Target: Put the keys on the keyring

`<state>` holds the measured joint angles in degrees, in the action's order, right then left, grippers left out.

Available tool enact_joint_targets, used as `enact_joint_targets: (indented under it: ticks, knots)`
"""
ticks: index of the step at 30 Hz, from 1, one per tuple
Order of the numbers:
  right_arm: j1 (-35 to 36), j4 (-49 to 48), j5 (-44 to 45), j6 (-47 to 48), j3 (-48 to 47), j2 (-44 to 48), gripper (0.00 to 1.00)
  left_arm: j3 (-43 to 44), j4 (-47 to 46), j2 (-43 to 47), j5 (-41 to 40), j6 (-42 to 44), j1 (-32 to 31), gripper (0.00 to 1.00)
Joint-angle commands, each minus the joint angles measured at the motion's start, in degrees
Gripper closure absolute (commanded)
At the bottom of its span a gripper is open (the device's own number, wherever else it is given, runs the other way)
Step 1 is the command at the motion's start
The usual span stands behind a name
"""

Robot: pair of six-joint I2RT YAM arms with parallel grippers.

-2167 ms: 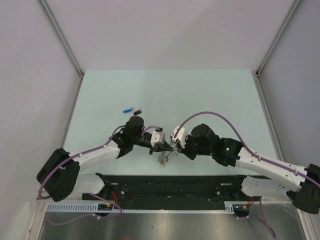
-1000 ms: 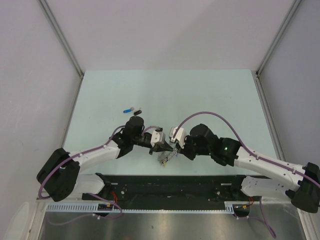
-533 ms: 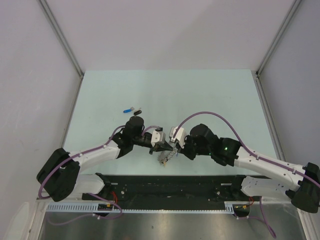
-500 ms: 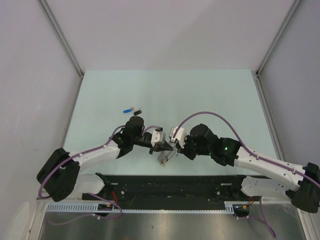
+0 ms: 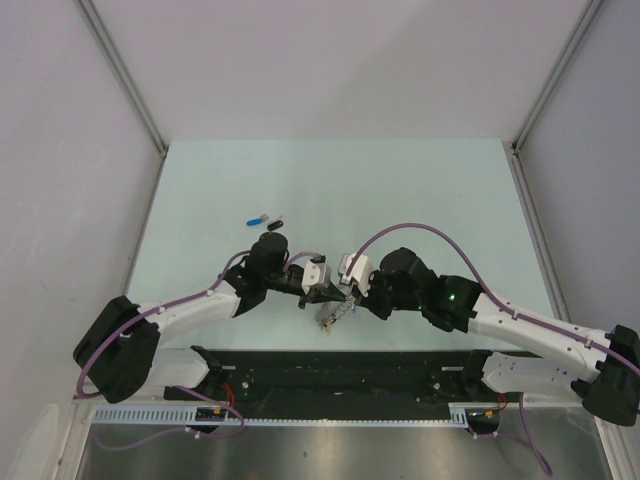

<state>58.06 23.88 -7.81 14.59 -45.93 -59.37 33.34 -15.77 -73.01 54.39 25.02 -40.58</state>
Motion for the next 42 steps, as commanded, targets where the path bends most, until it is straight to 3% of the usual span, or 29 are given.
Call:
enact_joint_targets:
  ticks: [1,42]
  knots:
    - [0.03,-1.03,0.43,-0.79,-0.47,-0.13,1.00,1.64,-1.19,0.68,2.48,2.06,0.24,1.00]
    - [-0.23,-1.64,-0.45,-0.79,-0.56,-0.30,1.00,2.08,-0.93,-0.11,3.79,2.58,0.24,1.00]
